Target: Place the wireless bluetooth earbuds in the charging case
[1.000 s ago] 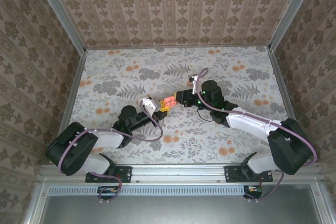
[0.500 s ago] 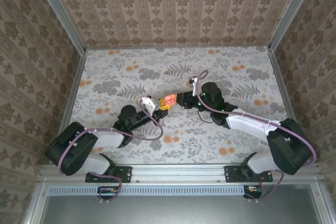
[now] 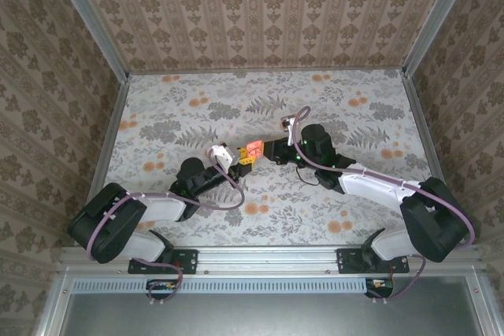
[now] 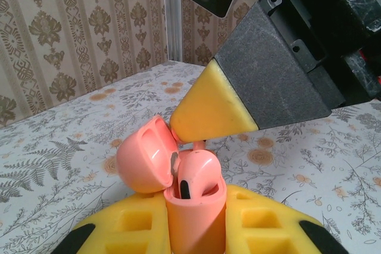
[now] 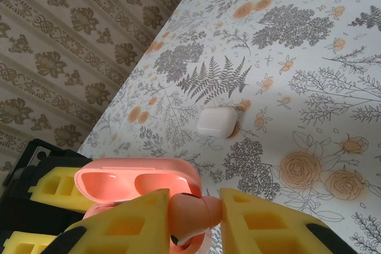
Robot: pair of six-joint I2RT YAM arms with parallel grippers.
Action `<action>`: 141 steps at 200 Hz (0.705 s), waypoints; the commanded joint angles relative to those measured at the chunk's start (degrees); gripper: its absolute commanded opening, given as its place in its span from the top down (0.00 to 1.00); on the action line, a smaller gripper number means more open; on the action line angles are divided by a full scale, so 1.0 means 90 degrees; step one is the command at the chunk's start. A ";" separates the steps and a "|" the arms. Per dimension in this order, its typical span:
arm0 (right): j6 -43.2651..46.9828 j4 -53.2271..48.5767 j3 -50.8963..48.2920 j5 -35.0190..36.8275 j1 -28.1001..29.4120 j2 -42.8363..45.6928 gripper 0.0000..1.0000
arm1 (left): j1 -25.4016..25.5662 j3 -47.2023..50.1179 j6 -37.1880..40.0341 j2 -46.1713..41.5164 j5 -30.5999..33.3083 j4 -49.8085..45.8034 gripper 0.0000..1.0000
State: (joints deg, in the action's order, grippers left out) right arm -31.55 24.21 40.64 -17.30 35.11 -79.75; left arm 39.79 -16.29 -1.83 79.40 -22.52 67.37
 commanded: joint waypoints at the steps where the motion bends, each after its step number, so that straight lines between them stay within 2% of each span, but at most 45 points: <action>1: 0.0117 0.0196 -0.0097 -0.0226 0.0063 0.0097 0.71 | 0.0033 -0.0170 -0.0095 -0.0140 -0.0036 0.0307 0.86; 59: 0.0171 0.0118 -0.0178 -0.0069 0.0054 0.0520 0.51 | 0.0039 -0.0172 -0.0100 -0.0179 -0.0085 0.0292 0.86; 82: 0.0288 0.0018 -0.0274 0.0084 0.0011 0.0862 0.46 | 0.0037 -0.0152 -0.0097 -0.0247 -0.0136 0.0275 0.86; 127: 0.0857 -0.0435 -0.0615 0.0418 -0.0318 0.2025 0.43 | 0.0013 -0.0048 -0.0042 -0.0531 -0.0552 0.0195 0.86; 141: 0.1198 -0.0593 -0.0753 0.0437 -0.0462 0.2417 0.38 | -0.0003 -0.0016 -0.0052 -0.0638 -0.0693 0.0180 0.86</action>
State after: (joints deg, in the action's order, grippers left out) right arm -26.52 22.02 35.92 -15.64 32.84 -63.16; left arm 39.77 -16.29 -1.83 75.81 -24.91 67.33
